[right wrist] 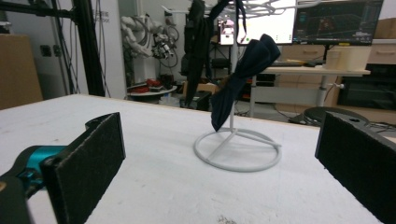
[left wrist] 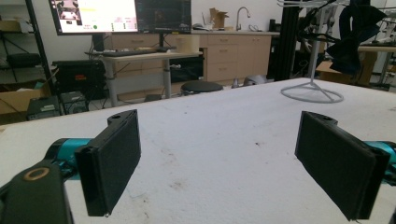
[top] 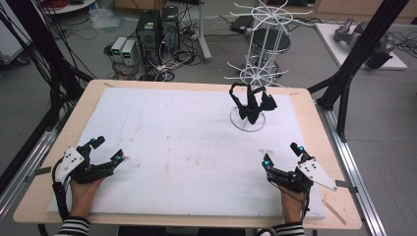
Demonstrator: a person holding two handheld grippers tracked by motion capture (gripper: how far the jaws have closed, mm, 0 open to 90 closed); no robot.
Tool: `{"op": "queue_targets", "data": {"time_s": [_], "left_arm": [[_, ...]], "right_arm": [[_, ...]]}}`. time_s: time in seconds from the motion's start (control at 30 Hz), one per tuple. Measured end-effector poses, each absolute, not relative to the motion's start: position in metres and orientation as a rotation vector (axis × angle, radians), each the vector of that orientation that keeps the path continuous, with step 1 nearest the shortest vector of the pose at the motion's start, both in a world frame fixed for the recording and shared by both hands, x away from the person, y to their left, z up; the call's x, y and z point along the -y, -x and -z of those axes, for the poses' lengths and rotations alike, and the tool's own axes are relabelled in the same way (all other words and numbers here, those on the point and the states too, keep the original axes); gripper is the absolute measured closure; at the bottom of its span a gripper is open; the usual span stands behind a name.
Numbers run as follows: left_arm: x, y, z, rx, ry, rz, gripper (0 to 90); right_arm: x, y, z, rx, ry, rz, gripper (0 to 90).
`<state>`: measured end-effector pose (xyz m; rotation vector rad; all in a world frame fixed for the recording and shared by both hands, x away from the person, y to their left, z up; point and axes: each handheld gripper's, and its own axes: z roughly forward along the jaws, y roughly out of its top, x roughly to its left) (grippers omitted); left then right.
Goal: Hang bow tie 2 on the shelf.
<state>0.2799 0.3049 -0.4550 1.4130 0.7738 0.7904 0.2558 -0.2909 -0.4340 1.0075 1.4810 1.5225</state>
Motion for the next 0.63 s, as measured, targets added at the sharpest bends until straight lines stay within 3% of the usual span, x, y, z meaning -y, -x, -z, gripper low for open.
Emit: {"op": "queue_targets", "data": {"time_s": [0.63], "left_arm": [[-0.306, -0.280, 0.455, -0.772, -1.410, -0.787, 14.7]], "right_arm": [[0.281, -0.262, 0.454, -1.544, -0.966, -1.436, 0.8]]}}
